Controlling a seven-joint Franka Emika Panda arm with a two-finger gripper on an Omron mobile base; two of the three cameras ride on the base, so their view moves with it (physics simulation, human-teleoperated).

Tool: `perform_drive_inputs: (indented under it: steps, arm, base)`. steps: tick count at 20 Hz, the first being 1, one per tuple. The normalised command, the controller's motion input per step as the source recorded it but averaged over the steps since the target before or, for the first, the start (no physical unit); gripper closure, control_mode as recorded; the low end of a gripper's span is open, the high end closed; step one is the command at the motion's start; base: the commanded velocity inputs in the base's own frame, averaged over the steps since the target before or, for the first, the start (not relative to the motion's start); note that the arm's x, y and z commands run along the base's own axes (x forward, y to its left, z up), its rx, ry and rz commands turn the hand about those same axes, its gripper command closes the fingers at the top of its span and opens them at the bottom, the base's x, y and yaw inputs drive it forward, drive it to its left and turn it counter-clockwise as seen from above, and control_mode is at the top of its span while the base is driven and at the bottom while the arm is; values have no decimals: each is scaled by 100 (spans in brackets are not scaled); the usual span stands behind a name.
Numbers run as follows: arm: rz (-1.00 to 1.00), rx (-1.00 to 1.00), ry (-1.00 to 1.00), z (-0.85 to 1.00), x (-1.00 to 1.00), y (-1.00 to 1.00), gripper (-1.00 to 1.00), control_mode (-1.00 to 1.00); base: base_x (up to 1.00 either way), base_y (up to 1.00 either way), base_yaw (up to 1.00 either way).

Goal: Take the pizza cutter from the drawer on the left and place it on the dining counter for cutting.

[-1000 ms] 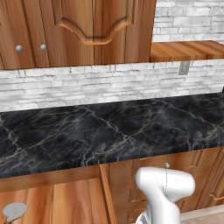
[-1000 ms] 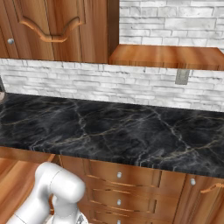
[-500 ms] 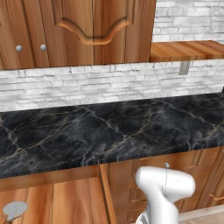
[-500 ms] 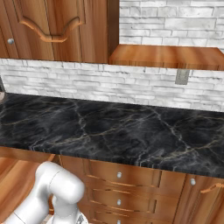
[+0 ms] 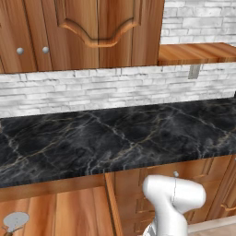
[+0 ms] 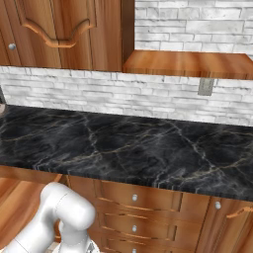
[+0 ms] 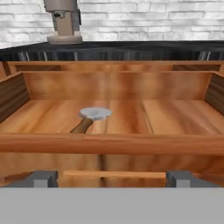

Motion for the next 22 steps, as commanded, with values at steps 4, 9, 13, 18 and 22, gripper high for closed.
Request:
perform_drive_inputs:
  steps: [4,9,13,18,22]
  arm:
    - [-1,1,7,80,56,-29,-100,-100]
    - [-1,0,12,39,60,-21,-100,-100]
    - [0,0,13,41,77,-26,-100,-100]
    - [0,0,13,26,99,-38,-100,-100]
    - [0,0,12,6,99,-37,-100,-100]
  base:
    - [0,0,0]
    - [0,0,0]
    - [0,0,0]
    - [0,0,0]
    - [0,0,0]
